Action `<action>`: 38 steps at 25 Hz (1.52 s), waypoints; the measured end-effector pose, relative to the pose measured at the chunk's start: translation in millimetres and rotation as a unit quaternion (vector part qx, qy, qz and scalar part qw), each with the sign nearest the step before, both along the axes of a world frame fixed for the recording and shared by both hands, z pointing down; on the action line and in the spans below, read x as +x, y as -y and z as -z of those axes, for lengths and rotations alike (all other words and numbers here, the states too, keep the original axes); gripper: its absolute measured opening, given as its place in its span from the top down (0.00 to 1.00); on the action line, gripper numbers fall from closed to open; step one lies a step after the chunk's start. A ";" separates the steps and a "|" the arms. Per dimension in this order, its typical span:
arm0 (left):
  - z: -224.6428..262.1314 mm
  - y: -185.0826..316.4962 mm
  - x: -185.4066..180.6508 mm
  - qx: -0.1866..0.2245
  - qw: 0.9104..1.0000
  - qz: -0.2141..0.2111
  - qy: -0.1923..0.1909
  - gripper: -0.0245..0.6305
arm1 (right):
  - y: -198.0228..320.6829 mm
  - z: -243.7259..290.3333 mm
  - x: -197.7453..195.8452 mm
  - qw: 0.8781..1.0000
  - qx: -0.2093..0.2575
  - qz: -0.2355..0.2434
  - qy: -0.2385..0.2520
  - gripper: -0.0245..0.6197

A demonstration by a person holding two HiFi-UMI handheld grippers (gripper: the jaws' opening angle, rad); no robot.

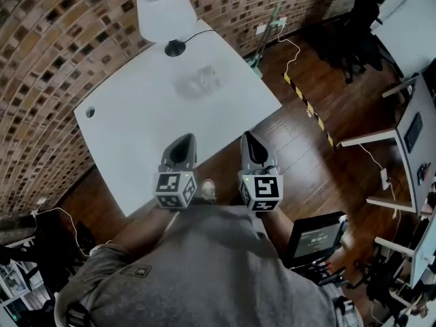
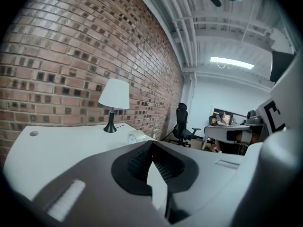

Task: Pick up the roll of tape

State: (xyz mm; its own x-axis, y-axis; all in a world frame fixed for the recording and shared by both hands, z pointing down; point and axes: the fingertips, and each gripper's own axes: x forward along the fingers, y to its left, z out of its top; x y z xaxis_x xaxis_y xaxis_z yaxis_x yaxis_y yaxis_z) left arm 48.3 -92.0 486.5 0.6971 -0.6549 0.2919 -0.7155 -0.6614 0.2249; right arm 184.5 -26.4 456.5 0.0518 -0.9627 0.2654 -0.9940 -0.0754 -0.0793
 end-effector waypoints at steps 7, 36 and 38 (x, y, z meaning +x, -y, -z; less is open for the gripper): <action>-1.9 25.1 38.0 -0.010 0.997 0.074 0.006 0.96 | 44.7 0.3 45.0 0.997 0.001 0.075 0.006 0.95; -67.6 80.9 97.5 -0.067 0.966 0.237 0.072 0.96 | 134.7 -41.7 88.5 0.968 -0.057 0.244 0.014 0.95; -84.5 86.1 101.5 -0.077 0.966 0.231 0.088 0.96 | 138.2 -47.4 89.1 0.967 -0.062 0.247 0.015 0.95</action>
State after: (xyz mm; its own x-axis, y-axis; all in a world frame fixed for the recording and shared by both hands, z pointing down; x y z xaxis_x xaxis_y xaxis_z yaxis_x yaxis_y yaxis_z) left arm 149.8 -178.1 571.0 0.2717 -0.8238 0.4976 -0.9624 -0.2313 0.1426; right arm 273.6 -164.6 504.0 -0.4160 -0.8287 0.3745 -0.9084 0.3976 -0.1292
